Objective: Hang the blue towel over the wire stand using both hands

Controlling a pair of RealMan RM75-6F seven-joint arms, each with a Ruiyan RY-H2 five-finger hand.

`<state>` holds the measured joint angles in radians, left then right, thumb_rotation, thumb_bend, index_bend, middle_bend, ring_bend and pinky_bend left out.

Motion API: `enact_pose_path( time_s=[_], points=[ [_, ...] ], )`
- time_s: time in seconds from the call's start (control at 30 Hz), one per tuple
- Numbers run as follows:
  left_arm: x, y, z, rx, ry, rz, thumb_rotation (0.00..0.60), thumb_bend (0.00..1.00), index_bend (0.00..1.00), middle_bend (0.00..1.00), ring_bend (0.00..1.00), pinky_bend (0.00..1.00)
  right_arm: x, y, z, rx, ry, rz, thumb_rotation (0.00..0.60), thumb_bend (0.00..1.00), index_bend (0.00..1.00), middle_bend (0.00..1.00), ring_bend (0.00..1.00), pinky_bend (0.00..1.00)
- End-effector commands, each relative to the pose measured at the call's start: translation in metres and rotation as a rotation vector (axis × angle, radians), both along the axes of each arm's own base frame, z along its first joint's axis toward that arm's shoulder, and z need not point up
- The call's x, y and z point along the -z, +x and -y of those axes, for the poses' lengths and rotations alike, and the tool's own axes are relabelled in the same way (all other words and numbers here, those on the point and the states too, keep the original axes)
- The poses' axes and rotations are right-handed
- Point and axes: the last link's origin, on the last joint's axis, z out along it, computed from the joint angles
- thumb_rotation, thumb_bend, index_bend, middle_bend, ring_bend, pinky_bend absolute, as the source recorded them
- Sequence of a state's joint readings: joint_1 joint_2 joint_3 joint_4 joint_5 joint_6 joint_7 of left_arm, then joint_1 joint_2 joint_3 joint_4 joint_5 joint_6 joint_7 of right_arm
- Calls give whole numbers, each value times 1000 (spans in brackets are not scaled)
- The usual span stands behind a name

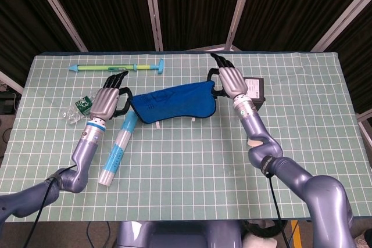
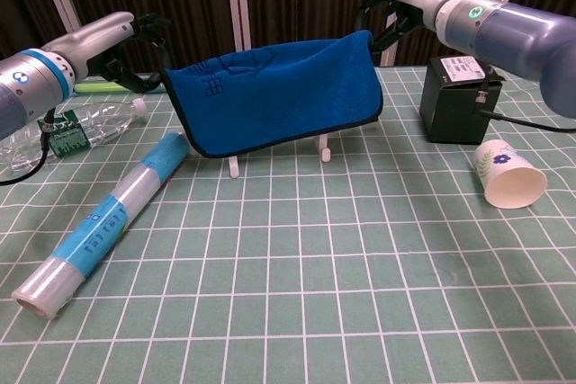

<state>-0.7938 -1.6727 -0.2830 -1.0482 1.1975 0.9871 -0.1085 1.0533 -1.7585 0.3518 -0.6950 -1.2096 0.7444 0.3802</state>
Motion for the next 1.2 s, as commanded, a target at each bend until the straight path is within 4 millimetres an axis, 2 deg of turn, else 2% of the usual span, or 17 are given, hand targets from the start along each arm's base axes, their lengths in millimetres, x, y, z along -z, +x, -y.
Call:
enact_pose_path(
  time_s=[0.03, 0.13, 0.23, 0.33, 0.37, 0.43, 0.5, 0.6, 0.67, 0.83, 1.0, 1.2],
  points=[
    [2, -2, 0, 0, -4, 0, 600, 565, 812, 0, 0, 0, 1, 1, -1, -7, 0, -2, 600, 376, 717, 0, 0, 113],
    [3, -4, -1, -3, -10, -4, 600, 565, 807, 0, 0, 0, 1, 1, 0, -7, -3, -7, 600, 367, 686, 0, 0, 113],
    [4, -7, -1, -4, -16, -14, 600, 565, 791, 0, 0, 0, 3, -1, -1, -1, 6, -7, 600, 306, 669, 0, 0, 104],
    [4, -9, 0, -7, -29, -14, 600, 565, 756, 0, 0, 0, 4, -2, -1, 2, 19, -8, 600, 176, 581, 0, 0, 68],
    [4, -10, 0, -7, -30, -13, 600, 560, 714, 0, 0, 0, 4, -3, -1, 3, 20, -8, 600, 108, 498, 0, 0, 49],
    [2, -13, 0, -7, -29, -14, 600, 521, 619, 0, 0, 0, 4, -3, -1, 7, 25, -3, 600, 25, 329, 0, 0, 17],
    [1, -15, 0, -7, -29, -17, 600, 405, 400, 0, 0, 0, 2, -2, -2, 4, 19, 5, 600, 0, 176, 0, 0, 0],
    [-3, -19, 1, -11, -21, -17, 600, 247, 87, 0, 0, 0, -3, -1, -3, -11, -7, 15, 600, 0, 95, 0, 0, 0],
    [-8, -22, 1, -15, -15, -17, 600, 201, 8, 0, 0, 0, -7, -1, -3, -20, -19, 18, 600, 0, 80, 0, 0, 0],
    [-24, -36, 7, -39, -6, -42, 600, 137, 0, 0, 0, 0, -23, -6, -13, -46, -36, 19, 600, 0, 77, 0, 0, 0],
    [-48, -47, 20, -43, 36, -43, 600, 128, 0, 0, 0, 0, -43, -18, -33, -87, -58, -14, 600, 0, 76, 0, 0, 0],
    [-84, -60, 50, -33, 130, -113, 600, 125, 0, 0, 0, 0, -78, -47, -74, -153, -102, -102, 600, 0, 77, 0, 0, 0]
  ],
)
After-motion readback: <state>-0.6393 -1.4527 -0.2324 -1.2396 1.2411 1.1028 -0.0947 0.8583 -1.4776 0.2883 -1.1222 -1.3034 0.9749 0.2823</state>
